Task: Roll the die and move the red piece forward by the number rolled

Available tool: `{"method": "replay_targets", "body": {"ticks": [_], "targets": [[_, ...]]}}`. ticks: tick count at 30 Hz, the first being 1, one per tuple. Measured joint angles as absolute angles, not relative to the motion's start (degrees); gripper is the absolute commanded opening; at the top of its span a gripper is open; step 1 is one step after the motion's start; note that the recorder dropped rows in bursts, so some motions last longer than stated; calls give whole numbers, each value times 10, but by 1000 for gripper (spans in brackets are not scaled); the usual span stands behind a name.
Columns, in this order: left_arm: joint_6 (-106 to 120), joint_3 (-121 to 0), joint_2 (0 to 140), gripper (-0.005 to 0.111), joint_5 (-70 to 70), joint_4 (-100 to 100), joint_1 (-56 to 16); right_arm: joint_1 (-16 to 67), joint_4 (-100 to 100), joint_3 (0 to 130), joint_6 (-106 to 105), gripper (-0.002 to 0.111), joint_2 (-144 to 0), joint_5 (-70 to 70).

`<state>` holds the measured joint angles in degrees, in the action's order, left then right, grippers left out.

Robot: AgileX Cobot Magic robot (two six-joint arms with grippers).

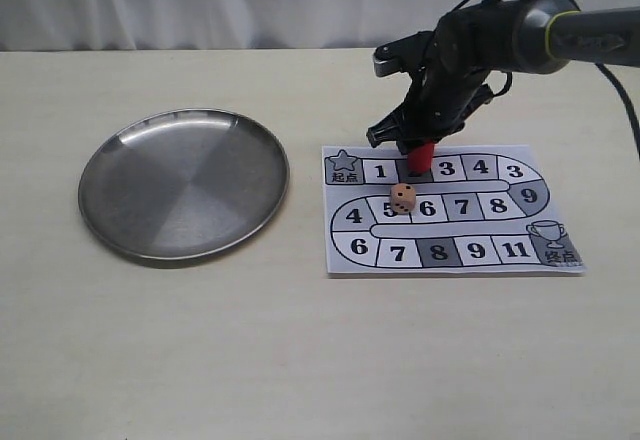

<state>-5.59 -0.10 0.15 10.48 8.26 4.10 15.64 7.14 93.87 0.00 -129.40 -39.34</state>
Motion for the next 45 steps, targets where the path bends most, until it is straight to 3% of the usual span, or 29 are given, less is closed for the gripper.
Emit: {"method": "replay_targets", "body": {"ticks": [22, 25, 30, 34, 37, 39, 44, 45], "targets": [[-56, -1, 1, 0, 105, 83, 41, 155, 36, 934, 0, 6, -1284, -426], [-56, -1, 1, 0, 105, 83, 41, 155, 36, 934, 0, 22, -1284, -426], [-56, -1, 1, 0, 105, 83, 41, 155, 36, 932, 0, 62, -1284, -424], [-56, -1, 1, 0, 105, 83, 41, 155, 35, 927, 4, 74, -1293, -420], [-56, -1, 1, 0, 105, 83, 41, 155, 35, 931, 18, 69, -1288, -407], [-56, -1, 1, 0, 105, 83, 41, 155, 35, 941, 20, 60, -1277, -406], [-56, -1, 1, 0, 105, 83, 41, 155, 35, 968, 21, 9, -1193, -412], [-56, -1, 1, 0, 105, 83, 41, 155, 35, 969, 21, 5, -1168, -414]]}}
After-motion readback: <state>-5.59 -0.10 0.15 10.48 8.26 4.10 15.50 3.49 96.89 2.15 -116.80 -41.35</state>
